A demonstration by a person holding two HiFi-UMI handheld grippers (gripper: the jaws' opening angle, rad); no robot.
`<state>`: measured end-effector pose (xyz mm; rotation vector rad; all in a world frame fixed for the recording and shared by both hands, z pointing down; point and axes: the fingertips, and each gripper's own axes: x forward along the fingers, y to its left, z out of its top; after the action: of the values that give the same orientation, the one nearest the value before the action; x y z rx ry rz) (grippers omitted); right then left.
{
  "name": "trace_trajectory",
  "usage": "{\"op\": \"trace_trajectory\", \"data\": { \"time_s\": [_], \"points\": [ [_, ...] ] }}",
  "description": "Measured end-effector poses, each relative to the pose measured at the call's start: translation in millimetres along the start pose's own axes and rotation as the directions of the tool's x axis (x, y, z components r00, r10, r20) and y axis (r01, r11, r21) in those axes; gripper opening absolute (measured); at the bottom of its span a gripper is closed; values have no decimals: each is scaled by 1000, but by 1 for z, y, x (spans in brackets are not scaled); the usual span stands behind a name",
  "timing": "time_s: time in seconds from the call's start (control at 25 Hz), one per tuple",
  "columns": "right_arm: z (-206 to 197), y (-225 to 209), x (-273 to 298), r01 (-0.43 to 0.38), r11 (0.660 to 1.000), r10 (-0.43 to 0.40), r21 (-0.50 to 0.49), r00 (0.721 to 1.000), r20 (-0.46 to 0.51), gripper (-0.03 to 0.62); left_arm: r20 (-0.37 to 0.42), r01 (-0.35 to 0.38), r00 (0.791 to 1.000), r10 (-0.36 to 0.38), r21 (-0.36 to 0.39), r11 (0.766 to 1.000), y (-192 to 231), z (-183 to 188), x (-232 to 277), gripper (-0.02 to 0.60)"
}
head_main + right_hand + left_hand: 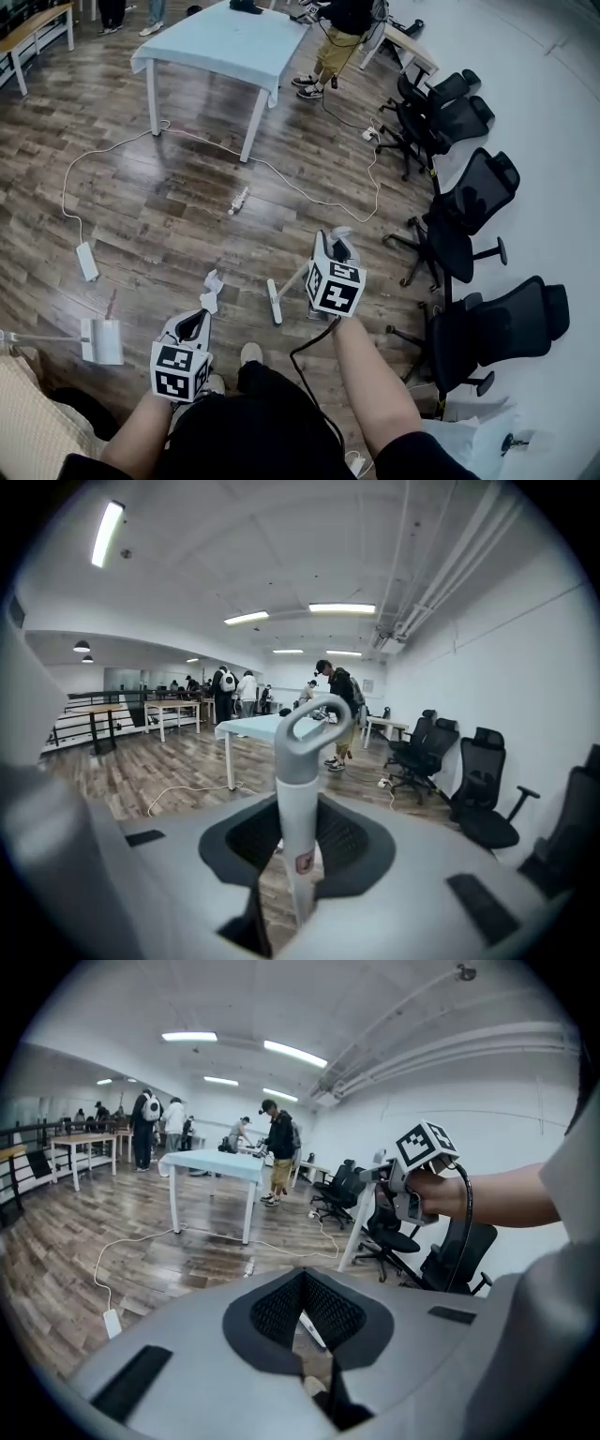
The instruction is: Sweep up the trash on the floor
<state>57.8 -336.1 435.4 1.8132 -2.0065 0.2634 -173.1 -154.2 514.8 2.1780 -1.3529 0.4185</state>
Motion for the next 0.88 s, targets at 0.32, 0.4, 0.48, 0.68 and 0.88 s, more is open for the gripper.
{"op": "trace_trajectory", "data": {
  "time_s": [0.32, 0.4, 0.48, 0.68, 0.88],
  "points": [
    [10, -75, 61, -19, 1000, 19, -19, 1000, -6, 101, 10, -13, 1000, 15, -210, 978, 15, 39, 53, -6],
    [16, -100, 83, -22, 1000, 22, 9, 1000, 0, 103, 9, -32, 999, 35, -222, 974, 19, 56, 82, -6],
    [24, -123, 108, -31, 999, 30, 41, 1000, 7, 103, -3, -58, 998, 59, -239, 969, 23, 76, 118, -5],
    [41, -151, 169, -116, 991, 116, 63, 993, -5, 102, -37, -62, 998, 52, -361, 931, 6, 126, 207, -6],
    [69, -164, 241, -195, 981, 195, 15, 981, -1, 103, -9, -42, 999, 42, -373, 927, -12, 181, 271, -5]
  ]
}}
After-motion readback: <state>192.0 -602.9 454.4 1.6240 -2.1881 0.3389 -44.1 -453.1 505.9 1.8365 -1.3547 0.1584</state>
